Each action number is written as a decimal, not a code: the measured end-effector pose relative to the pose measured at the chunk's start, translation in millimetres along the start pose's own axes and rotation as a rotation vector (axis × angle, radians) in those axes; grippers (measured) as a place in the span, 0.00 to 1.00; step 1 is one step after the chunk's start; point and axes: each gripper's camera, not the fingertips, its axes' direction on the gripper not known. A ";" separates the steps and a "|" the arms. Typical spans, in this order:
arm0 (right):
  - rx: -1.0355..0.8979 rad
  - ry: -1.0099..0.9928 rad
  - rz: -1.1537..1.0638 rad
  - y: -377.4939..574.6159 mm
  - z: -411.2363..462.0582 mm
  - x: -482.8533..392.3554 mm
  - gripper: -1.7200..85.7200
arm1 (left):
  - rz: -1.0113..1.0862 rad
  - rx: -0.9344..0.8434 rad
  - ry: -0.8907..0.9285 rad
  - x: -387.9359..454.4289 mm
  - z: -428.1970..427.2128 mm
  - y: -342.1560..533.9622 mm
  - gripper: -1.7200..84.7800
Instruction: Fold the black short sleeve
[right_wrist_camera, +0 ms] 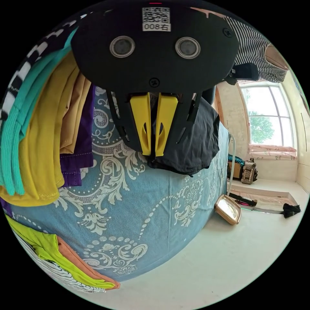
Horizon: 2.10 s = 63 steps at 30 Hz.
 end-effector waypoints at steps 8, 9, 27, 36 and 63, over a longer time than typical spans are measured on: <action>0.053 -0.135 -0.031 -13.1 2.5 -39.7 0.04 | -0.060 0.127 0.036 -29.8 -89.0 39.4 0.03; 0.062 -0.155 -0.037 -14.9 4.4 -49.1 0.04 | -0.066 0.138 0.038 -33.3 -97.3 43.7 0.03; 0.013 -0.378 -0.273 -51.7 166.0 -279.4 0.04 | -0.674 0.496 0.055 -206.0 -360.4 315.3 0.03; -0.149 -0.267 -0.336 -69.7 308.5 -372.5 0.04 | -0.972 0.620 0.160 -285.1 -412.1 446.1 0.03; -0.302 -0.063 -0.600 -55.6 494.8 -476.0 0.03 | -1.215 0.736 0.365 -347.4 -467.5 585.3 0.03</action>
